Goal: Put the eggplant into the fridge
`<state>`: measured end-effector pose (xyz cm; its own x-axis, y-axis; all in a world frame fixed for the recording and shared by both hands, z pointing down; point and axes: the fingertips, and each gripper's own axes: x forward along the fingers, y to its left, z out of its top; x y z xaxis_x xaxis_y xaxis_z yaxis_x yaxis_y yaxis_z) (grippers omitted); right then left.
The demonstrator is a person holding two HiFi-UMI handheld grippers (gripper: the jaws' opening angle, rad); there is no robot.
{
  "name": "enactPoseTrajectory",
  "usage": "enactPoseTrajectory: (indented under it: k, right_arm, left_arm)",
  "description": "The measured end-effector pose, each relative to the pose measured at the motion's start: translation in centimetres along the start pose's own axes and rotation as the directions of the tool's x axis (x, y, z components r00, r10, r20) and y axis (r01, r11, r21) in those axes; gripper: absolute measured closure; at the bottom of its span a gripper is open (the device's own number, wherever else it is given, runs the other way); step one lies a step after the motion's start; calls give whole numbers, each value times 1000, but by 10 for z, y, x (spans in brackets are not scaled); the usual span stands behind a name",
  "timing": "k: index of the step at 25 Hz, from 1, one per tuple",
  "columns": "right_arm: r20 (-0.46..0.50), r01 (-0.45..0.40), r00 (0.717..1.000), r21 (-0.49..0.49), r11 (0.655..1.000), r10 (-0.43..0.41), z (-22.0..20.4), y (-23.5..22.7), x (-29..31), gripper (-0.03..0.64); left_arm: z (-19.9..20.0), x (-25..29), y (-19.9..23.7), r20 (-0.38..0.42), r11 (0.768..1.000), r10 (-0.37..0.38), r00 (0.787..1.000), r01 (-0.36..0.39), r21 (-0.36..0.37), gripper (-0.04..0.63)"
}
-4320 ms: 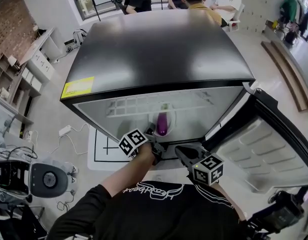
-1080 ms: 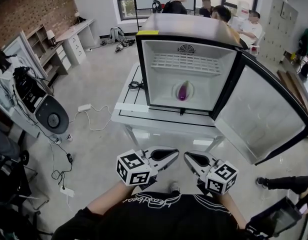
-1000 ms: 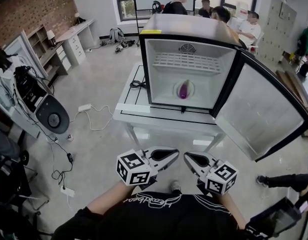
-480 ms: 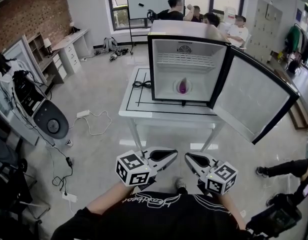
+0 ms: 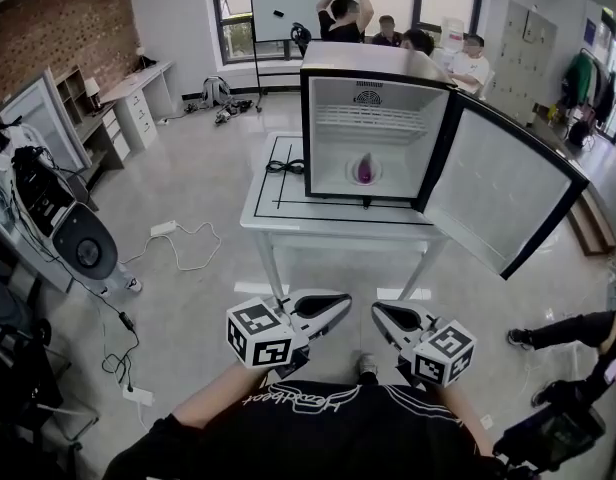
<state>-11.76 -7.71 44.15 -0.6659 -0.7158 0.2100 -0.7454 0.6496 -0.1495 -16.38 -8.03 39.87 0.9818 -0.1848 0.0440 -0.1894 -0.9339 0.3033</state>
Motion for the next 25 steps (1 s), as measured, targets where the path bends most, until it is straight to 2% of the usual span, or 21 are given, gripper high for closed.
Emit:
enactPoseTrajectory:
  k: [9,20,25]
  right_arm:
    - [-21,6,1000,5,1000,-6,-6,4,5,609]
    - [-15,14,1000,-35,999,-15,1,-1,9,609]
    - [-31,19,999,-42,999,-21,6,-6,8,609]
  left_arm:
    - [-3,-7,8,17,1000,0,1000,1,-19,588]
    - [1,-10,11,8,1000,6,1000,-6,27,588]
    - [2,-5,11,4,1000,-2,1000,1,20,588]
